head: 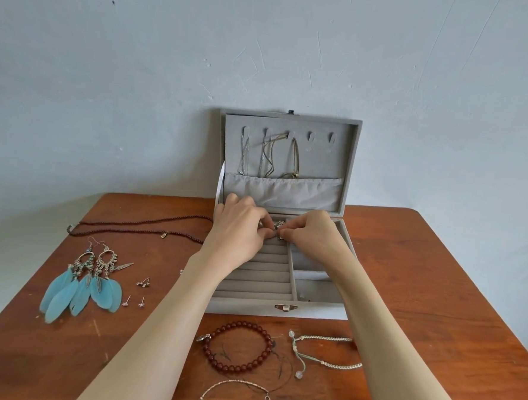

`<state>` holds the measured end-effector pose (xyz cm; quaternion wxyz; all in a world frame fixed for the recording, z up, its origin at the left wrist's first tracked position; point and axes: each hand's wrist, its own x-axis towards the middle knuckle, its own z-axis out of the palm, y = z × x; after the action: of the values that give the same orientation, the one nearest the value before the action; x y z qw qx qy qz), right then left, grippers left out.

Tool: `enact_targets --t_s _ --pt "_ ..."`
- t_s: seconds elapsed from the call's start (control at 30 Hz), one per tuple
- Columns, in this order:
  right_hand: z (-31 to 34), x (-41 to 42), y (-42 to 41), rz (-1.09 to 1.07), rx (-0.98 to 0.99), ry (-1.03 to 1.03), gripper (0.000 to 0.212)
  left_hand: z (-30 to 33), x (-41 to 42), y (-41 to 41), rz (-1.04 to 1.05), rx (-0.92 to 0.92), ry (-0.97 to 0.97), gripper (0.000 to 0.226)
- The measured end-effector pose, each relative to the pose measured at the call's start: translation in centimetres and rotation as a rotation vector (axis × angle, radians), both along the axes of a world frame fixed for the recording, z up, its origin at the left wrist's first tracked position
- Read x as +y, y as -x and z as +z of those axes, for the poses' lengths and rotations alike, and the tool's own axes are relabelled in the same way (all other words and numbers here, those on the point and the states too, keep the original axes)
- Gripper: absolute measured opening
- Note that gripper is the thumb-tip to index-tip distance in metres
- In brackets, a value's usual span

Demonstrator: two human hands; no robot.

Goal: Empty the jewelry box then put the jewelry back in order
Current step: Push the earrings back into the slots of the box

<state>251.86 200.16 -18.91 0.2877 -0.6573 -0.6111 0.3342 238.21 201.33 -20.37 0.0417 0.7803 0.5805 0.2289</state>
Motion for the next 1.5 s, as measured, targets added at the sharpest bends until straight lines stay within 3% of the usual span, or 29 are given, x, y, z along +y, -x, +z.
enact_targets --t_s 0.23,0.4,0.9,1.23,1.5 --pt "-0.4 0.1 0.2 -0.005 -0.048 -0.011 0.006 0.3 0.0 0.4 -0.01 -0.022 0.032 0.011" --pt "-0.7 0.0 0.4 -0.038 -0.133 -0.09 0.02 0.2 -0.1 0.2 -0.006 -0.009 0.017 0.012" --pt "-1.3 -0.2 0.1 -0.033 -0.2 -0.268 0.004 0.3 -0.2 0.2 -0.013 0.009 0.017 0.013" --pt "-0.7 -2.9 0.3 0.053 -0.401 -0.289 0.034 0.4 -0.4 0.3 -0.033 0.008 0.007 0.013" --pt "-0.6 -3.0 0.2 0.047 -0.421 -0.309 0.035 0.6 -0.3 0.7 -0.06 0.008 -0.001 0.014"
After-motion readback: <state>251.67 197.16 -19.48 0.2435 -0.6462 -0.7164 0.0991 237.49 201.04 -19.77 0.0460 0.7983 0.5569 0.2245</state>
